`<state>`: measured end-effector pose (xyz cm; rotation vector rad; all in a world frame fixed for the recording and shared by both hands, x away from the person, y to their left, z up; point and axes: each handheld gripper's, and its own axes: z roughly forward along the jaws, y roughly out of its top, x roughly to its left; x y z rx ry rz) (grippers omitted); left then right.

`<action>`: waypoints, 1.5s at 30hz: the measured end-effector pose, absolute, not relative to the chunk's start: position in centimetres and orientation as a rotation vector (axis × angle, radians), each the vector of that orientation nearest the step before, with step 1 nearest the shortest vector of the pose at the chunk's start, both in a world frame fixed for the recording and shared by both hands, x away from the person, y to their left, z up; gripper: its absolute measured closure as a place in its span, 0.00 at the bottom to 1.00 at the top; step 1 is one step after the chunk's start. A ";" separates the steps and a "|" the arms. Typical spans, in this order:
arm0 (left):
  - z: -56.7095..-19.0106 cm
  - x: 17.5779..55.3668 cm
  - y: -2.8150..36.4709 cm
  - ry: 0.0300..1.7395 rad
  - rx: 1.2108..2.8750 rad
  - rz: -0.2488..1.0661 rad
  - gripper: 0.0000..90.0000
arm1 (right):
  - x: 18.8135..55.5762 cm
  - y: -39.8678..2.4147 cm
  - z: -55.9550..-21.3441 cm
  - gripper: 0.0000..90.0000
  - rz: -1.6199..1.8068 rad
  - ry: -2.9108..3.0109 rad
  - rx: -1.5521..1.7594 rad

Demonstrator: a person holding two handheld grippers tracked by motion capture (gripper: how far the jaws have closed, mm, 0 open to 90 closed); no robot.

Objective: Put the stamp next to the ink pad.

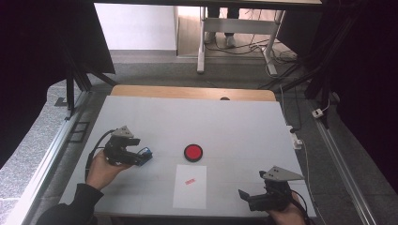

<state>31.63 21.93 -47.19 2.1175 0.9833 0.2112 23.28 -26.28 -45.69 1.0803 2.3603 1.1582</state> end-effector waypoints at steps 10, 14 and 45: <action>-45.8 29.4 22.9 0.981 2.052 0.207 0.10 | 23.3 -26.3 -45.7 0.00 1.159 2.359 1.084; -45.6 28.4 23.5 0.986 2.023 0.200 0.07 | 23.3 -26.3 -45.7 0.00 1.160 2.359 1.087; -47.2 19.6 28.9 1.098 1.949 0.238 0.00 | 23.4 -26.2 -45.7 0.00 1.150 2.356 1.101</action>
